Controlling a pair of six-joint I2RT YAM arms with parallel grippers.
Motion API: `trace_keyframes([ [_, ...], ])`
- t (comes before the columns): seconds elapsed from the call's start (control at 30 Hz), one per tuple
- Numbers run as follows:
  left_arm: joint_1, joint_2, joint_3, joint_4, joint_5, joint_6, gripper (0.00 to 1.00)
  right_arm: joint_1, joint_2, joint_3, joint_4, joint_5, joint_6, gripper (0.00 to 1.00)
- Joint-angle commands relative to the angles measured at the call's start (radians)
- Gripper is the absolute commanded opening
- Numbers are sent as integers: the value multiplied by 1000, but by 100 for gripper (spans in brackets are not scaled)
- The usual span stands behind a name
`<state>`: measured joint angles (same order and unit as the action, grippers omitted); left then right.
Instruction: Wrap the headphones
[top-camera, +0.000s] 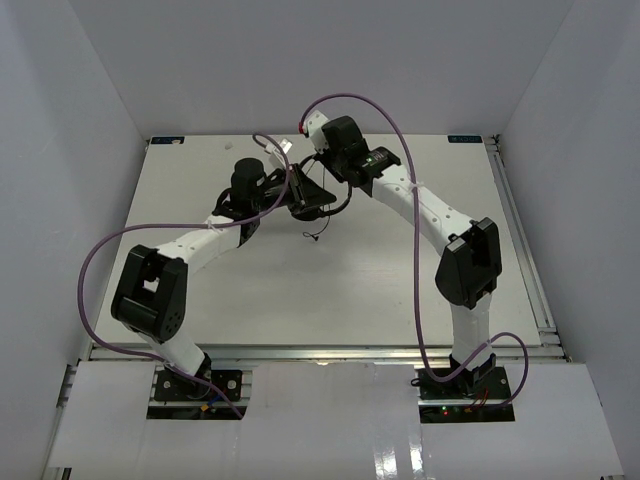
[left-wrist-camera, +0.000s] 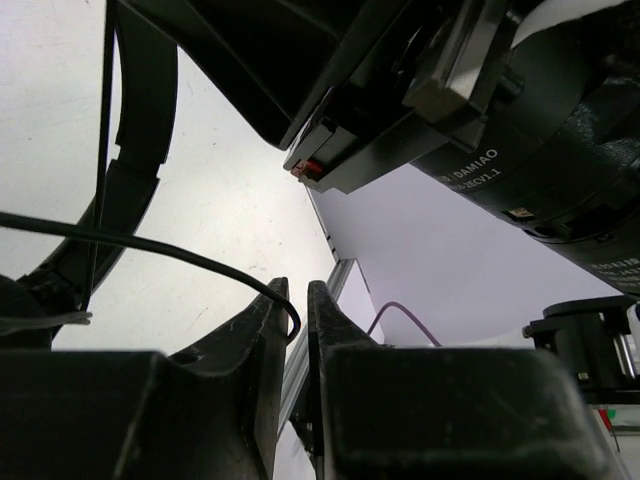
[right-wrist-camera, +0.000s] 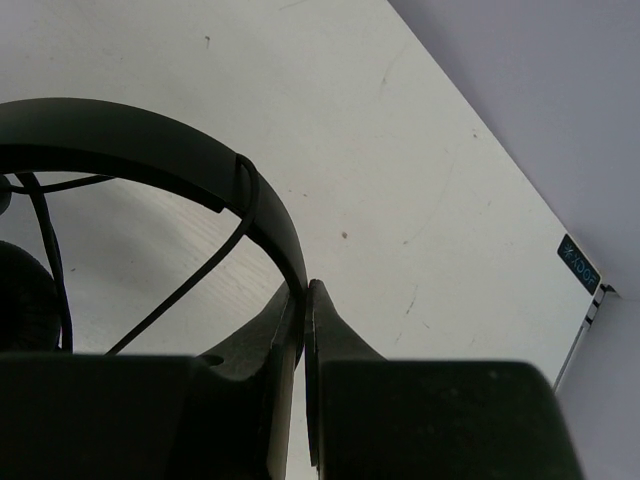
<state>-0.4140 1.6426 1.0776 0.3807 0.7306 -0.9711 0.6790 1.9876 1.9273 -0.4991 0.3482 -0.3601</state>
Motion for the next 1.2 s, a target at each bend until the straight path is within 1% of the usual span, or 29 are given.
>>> trace_keyframes([
  [0.0, -41, -21, 57, -56, -87, 40, 24, -22, -7, 70, 1, -61, 83, 8],
  [0.27, -114, -22, 62, -116, -203, 107, 25, -70, 3, 106, -31, -155, 146, 8],
  [0.57, -204, -18, 17, -157, -337, 220, 31, -114, -6, 129, -66, -253, 196, 8],
  [0.77, -263, -42, -30, -155, -471, 343, 37, -142, -20, 146, -88, -318, 226, 8],
  [0.83, -279, -56, -59, -140, -513, 380, 39, -155, -25, 150, -94, -341, 235, 8],
  [1.0, -302, -95, -163, -52, -602, 451, 39, -177, -40, 150, -108, -401, 254, 8],
  [1.17, -320, -138, -277, 99, -657, 528, 38, -196, -58, 147, -110, -425, 264, 8],
])
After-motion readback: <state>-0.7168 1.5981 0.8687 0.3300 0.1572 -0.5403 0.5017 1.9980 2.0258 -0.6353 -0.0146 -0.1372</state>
